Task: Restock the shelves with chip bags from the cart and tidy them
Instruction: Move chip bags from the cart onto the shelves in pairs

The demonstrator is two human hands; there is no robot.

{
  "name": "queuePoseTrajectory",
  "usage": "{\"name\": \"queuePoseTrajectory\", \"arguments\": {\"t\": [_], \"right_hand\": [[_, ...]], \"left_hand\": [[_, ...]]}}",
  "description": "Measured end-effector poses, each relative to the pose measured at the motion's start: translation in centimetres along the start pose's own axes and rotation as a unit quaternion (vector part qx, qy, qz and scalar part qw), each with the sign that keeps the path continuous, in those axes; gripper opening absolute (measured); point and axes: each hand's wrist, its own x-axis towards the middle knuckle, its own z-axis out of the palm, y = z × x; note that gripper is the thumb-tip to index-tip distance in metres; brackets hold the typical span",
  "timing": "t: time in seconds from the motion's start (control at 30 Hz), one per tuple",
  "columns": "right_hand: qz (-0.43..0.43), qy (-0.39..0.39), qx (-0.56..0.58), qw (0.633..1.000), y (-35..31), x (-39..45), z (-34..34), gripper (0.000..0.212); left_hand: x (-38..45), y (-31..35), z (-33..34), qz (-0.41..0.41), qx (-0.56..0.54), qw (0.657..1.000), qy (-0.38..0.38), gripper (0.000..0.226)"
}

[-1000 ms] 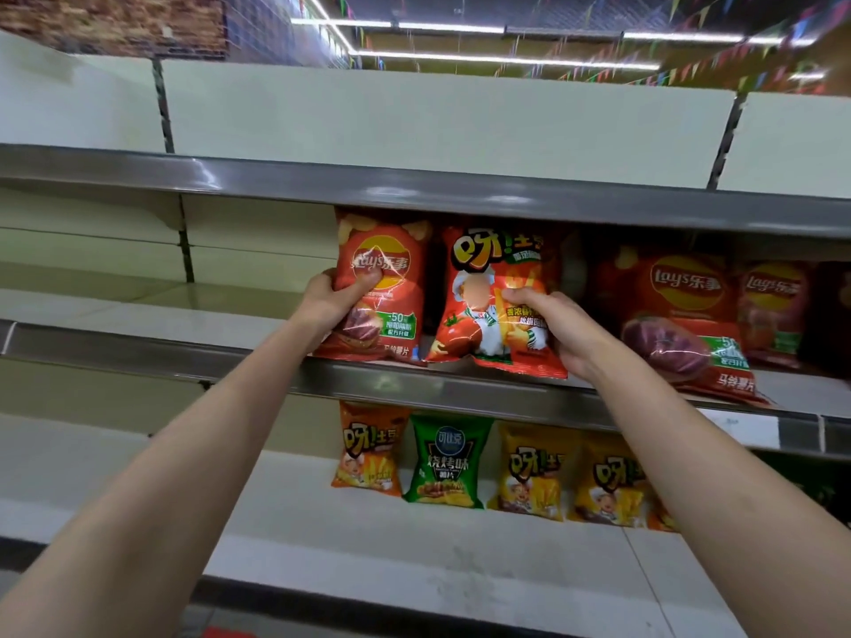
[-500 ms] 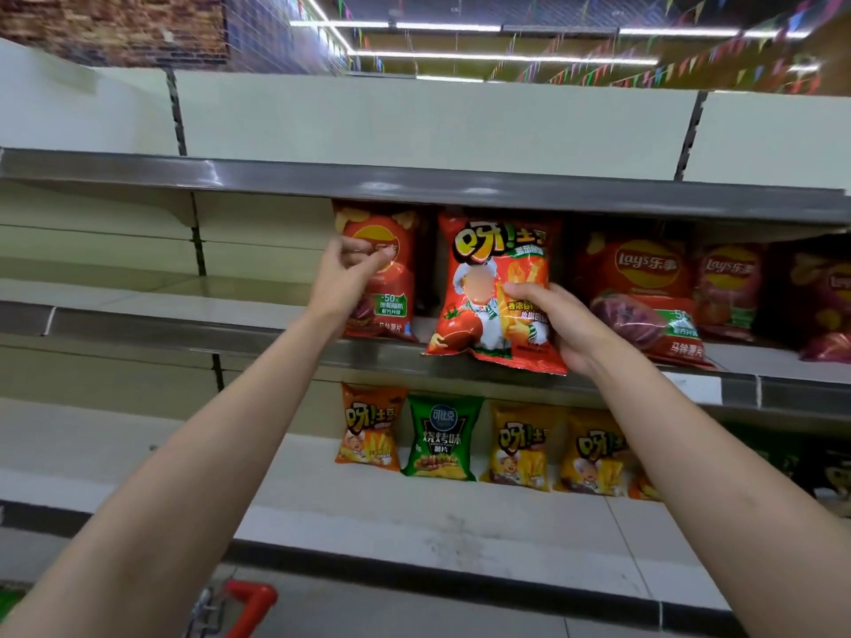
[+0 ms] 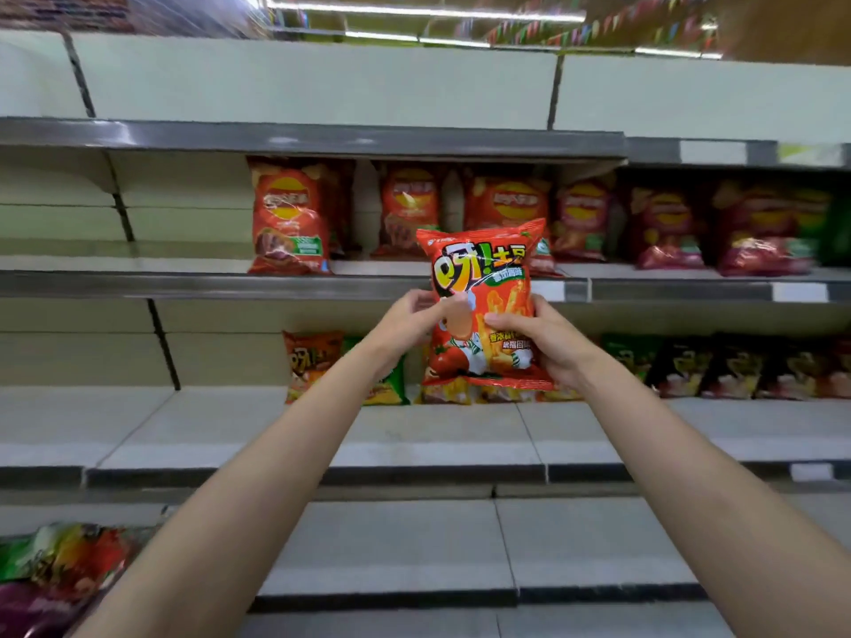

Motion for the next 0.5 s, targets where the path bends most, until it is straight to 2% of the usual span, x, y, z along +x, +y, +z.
{"name": "queuePoseTrajectory", "arguments": {"t": [0.1, 0.17, 0.23, 0.3, 0.4, 0.43, 0.5], "right_hand": [[0.017, 0.015, -0.014, 1.0, 1.1, -3.5, -2.0, 0.086], [0.025, 0.036, -0.019, 0.999, 2.0, -5.5, -3.7, 0.093], [0.031, 0.054, -0.021, 0.998, 2.9, -7.4, -5.3, 0.101], [0.042, 0.07, -0.018, 0.997, 3.6, -9.2, -7.0, 0.1], [0.055, 0.088, -0.007, 0.995, 4.7, -11.5, -9.4, 0.091], [0.061, 0.092, -0.002, 0.994, 5.1, -12.2, -10.1, 0.086], [0.07, 0.101, 0.013, 0.992, 5.8, -13.5, -11.7, 0.068]], "left_hand": [[-1.8, -0.5, 3.5, -0.015, -0.024, 0.999, -0.036, 0.108], [-2.4, -1.2, 5.8, -0.03, -0.042, 0.996, -0.068, 0.123], [-3.4, -1.2, 8.2, -0.043, -0.037, 0.994, -0.097, 0.118], [-3.9, -1.6, 10.6, -0.054, -0.023, 0.992, -0.116, 0.103], [-3.9, -2.7, 13.9, -0.066, -0.032, 0.988, -0.133, 0.059], [-3.9, -3.0, 14.9, -0.068, -0.034, 0.988, -0.138, 0.055], [-3.6, -3.7, 16.9, -0.073, -0.032, 0.985, -0.15, 0.071]]}}
